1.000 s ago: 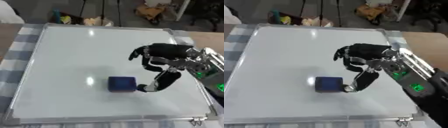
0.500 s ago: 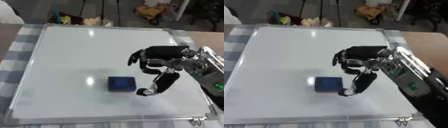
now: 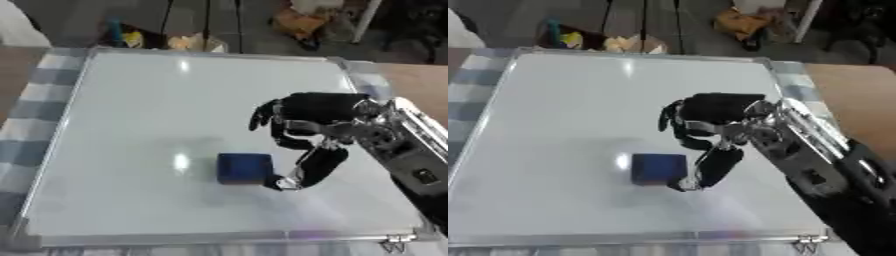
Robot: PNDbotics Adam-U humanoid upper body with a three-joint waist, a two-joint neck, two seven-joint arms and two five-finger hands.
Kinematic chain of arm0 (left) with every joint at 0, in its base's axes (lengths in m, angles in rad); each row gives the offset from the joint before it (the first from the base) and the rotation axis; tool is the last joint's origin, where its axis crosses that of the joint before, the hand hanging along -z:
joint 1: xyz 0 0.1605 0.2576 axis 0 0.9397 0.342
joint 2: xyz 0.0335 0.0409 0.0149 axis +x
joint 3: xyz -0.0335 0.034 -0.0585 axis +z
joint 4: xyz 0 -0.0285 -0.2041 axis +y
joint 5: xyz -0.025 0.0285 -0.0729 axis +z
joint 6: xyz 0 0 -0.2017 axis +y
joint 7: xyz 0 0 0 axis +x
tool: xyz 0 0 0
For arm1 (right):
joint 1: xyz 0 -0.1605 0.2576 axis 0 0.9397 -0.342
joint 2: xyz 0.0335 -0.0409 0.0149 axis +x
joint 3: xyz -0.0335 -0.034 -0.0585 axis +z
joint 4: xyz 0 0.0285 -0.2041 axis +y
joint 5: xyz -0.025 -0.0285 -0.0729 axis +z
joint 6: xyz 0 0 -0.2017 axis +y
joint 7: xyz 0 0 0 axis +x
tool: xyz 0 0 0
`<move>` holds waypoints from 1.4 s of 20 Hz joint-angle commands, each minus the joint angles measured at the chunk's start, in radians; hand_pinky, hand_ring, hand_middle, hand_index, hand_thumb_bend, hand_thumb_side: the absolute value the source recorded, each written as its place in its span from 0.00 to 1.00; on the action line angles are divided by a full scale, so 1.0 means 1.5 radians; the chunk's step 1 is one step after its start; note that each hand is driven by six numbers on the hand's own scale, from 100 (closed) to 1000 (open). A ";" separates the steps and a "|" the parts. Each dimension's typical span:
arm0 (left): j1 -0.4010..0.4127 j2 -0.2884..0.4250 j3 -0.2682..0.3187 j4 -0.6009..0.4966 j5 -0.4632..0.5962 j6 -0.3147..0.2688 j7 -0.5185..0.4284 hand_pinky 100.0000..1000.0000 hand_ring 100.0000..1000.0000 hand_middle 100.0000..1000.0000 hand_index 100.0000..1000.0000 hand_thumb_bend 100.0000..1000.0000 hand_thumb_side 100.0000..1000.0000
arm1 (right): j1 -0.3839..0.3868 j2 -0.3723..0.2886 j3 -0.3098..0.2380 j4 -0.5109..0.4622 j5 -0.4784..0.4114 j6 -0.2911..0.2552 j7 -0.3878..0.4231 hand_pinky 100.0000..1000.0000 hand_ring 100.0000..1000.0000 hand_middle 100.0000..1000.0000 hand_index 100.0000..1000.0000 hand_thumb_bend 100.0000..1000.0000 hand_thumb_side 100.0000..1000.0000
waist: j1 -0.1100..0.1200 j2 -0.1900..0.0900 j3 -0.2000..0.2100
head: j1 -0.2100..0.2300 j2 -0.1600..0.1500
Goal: Wipe the whiteboard clean with a brush.
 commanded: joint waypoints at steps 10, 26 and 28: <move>-0.007 -0.002 -0.005 -0.012 0.003 0.001 -0.007 0.31 0.67 0.56 0.55 0.06 0.93 | -0.016 0.019 0.029 0.048 0.044 0.004 -0.022 0.79 0.80 0.73 0.01 0.33 0.36 | 0.001 -0.006 0.008 | -0.010 -0.006; -0.007 -0.004 -0.005 -0.012 0.003 0.003 -0.011 0.31 0.67 0.56 0.55 0.06 0.93 | -0.016 0.028 0.039 0.099 0.055 0.001 -0.049 0.76 0.76 0.66 0.00 0.33 0.32 | 0.001 -0.002 0.010 | -0.012 -0.006; -0.007 -0.004 -0.005 -0.012 0.003 0.003 -0.011 0.31 0.67 0.56 0.55 0.06 0.93 | -0.016 0.029 0.039 0.101 0.053 0.001 -0.050 0.75 0.76 0.66 0.00 0.33 0.32 | 0.001 -0.002 0.011 | -0.012 -0.006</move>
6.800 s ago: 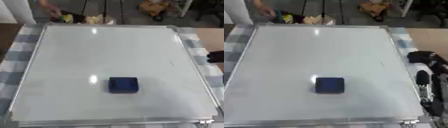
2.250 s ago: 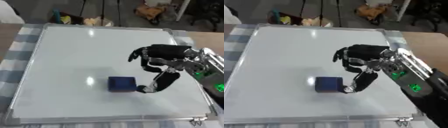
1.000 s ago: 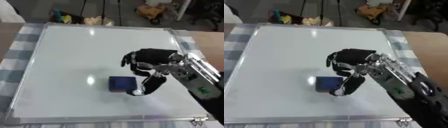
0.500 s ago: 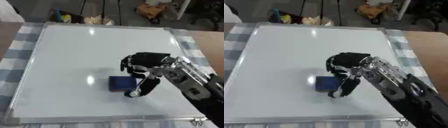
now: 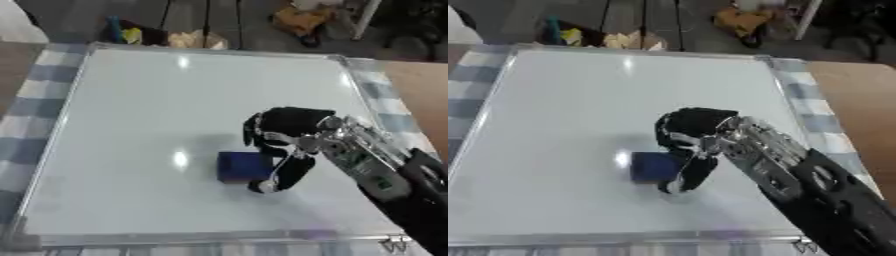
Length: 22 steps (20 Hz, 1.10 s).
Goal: Wipe the whiteboard clean with a brush.
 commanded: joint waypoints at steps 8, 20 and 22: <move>-0.008 0.001 -0.001 -0.012 0.002 0.000 -0.003 0.31 0.67 0.56 0.55 0.06 0.93 | -0.008 -0.002 -0.001 0.001 0.000 0.000 -0.007 0.75 0.76 0.64 0.00 0.33 0.30 | 0.003 -0.010 0.000 | -0.002 -0.006; -0.011 0.000 -0.002 -0.012 0.003 0.001 -0.004 0.31 0.67 0.56 0.55 0.06 0.93 | -0.007 0.005 0.002 0.013 -0.005 0.011 -0.034 0.72 0.74 0.61 0.00 0.28 0.27 | 0.001 -0.009 0.004 | -0.002 -0.010; -0.012 -0.001 -0.002 -0.012 0.004 0.001 -0.004 0.31 0.67 0.56 0.55 0.06 0.93 | -0.006 0.006 0.003 0.018 -0.004 0.013 -0.037 0.72 0.74 0.61 0.00 0.27 0.26 | 0.001 -0.008 0.005 | -0.003 -0.011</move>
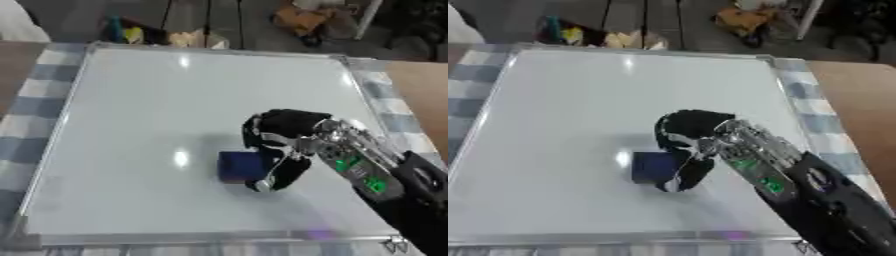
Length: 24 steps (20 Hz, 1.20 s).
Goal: Wipe the whiteboard clean with a brush.
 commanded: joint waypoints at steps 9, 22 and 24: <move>-0.012 -0.001 -0.002 -0.012 0.001 0.000 -0.004 0.31 0.67 0.56 0.54 0.06 0.93 | -0.003 0.001 -0.005 0.020 -0.013 0.000 -0.010 0.70 0.72 0.60 0.00 0.23 0.22 | 0.001 -0.006 0.002 | -0.003 -0.005; -0.012 -0.002 -0.002 -0.012 0.001 0.001 -0.004 0.31 0.67 0.56 0.54 0.06 0.93 | 0.007 -0.001 -0.013 0.020 -0.034 0.005 -0.018 0.66 0.68 0.52 0.00 0.13 0.18 | 0.001 -0.006 0.002 | -0.003 -0.007; -0.012 -0.002 -0.002 -0.012 0.001 0.001 -0.003 0.31 0.67 0.56 0.54 0.06 0.93 | 0.007 -0.002 -0.014 0.020 -0.036 0.006 -0.021 0.66 0.68 0.51 0.00 0.13 0.18 | 0.002 -0.006 0.002 | -0.003 -0.007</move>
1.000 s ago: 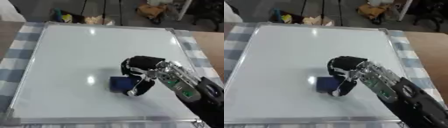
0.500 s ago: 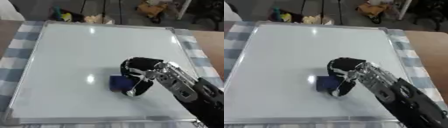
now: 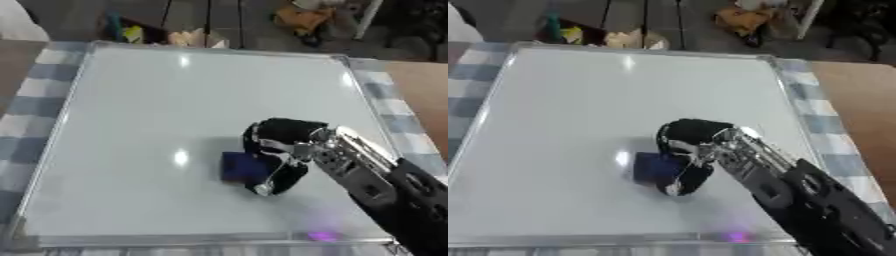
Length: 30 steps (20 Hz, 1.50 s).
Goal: Wipe the whiteboard clean with a brush.
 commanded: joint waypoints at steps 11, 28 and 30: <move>-0.008 0.004 -0.002 -0.012 0.001 0.000 -0.003 0.31 0.67 0.56 0.54 0.06 0.93 | -0.001 -0.021 -0.014 -0.009 -0.009 0.007 -0.020 0.65 0.67 0.45 0.00 0.11 0.19 | 0.005 -0.014 -0.002 | 0.000 -0.006; -0.005 0.006 -0.001 -0.012 0.001 0.000 -0.001 0.31 0.67 0.56 0.54 0.05 0.93 | 0.013 -0.069 -0.048 -0.039 -0.005 0.027 -0.029 0.66 0.67 0.42 0.00 0.02 0.20 | 0.010 -0.018 -0.012 | -0.003 -0.009; -0.005 0.006 -0.001 -0.012 0.001 0.000 0.000 0.31 0.67 0.56 0.54 0.05 0.93 | 0.016 -0.075 -0.053 -0.042 -0.003 0.031 -0.031 0.66 0.67 0.42 0.00 0.01 0.20 | 0.010 -0.018 -0.013 | -0.004 -0.009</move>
